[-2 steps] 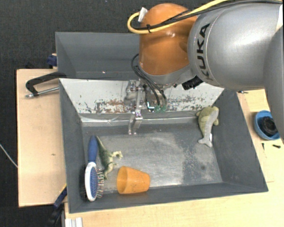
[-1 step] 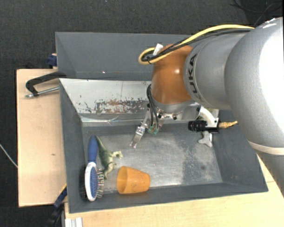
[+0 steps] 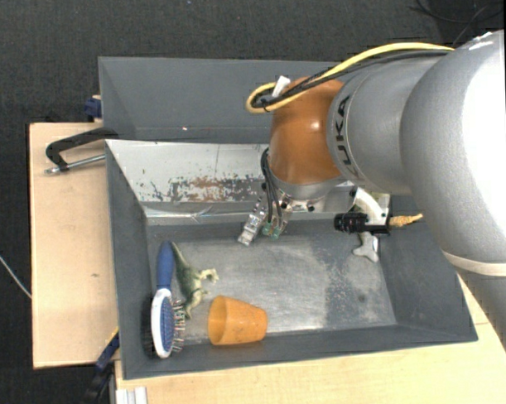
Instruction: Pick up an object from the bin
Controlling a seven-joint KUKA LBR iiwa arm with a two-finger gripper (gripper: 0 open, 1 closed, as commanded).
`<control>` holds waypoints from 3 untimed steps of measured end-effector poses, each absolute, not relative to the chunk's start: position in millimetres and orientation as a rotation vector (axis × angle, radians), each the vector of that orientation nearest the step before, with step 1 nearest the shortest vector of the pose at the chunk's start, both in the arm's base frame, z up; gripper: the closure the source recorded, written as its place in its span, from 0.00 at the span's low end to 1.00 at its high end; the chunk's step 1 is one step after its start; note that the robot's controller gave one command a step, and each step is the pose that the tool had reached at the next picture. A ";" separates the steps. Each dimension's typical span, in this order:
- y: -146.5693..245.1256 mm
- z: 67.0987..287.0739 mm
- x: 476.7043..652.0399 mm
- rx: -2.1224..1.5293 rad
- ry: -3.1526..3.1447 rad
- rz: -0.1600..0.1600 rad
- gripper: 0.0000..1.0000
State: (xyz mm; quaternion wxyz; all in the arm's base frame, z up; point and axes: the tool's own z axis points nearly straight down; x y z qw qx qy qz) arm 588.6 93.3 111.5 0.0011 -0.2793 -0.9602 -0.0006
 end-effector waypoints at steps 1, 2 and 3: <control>89.0 115.5 576.0 -0.847 -3.023 0.001 1.00; 129.5 188.8 567.5 -0.887 -3.024 -0.013 1.00; 188.1 160.3 491.5 -0.774 -3.036 -0.001 1.00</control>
Offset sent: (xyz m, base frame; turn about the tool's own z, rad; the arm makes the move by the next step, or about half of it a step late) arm -0.0128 -0.0051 0.0030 -0.0184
